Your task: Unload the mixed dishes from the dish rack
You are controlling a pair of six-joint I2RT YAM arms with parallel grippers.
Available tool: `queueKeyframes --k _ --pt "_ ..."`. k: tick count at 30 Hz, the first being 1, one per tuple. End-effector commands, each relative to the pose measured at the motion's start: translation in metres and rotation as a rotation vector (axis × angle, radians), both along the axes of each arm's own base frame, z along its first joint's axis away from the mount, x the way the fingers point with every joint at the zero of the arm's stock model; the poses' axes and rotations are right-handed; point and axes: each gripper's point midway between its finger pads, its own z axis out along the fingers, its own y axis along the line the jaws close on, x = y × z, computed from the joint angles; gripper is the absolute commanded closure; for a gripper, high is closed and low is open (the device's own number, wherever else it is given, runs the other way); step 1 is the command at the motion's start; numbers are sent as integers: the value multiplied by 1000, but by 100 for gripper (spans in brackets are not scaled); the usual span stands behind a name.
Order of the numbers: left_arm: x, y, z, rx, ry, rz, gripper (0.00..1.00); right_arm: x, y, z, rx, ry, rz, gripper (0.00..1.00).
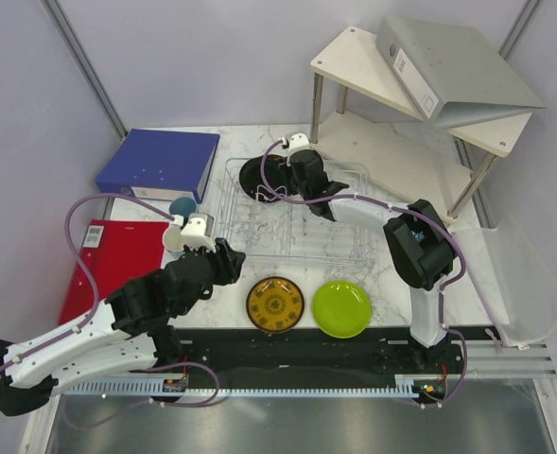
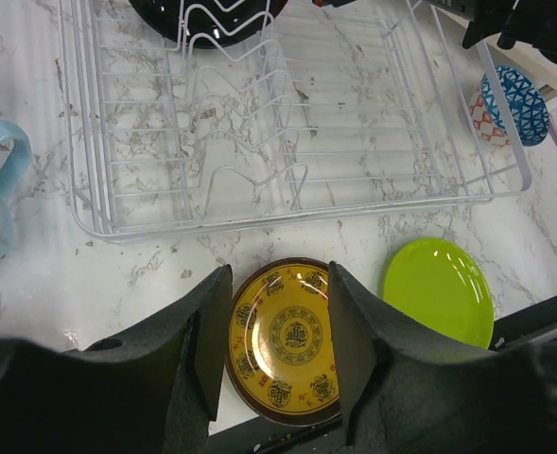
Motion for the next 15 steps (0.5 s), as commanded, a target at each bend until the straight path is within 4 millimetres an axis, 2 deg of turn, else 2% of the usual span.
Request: queueKeyframes --k 1,2,10,15 --pt "4 -1 5 -24 -20 25 48 -3 -7 66 73 -105 -28 100" --pt "4 0 5 -24 -21 27 48 -5 -10 73 79 -116 -34 100" --pt "5 3 8 -30 -32 37 48 -21 -30 89 76 -131 -71 100" --pt "7 6 11 -31 -45 52 48 -33 -39 107 89 -144 -77 100"
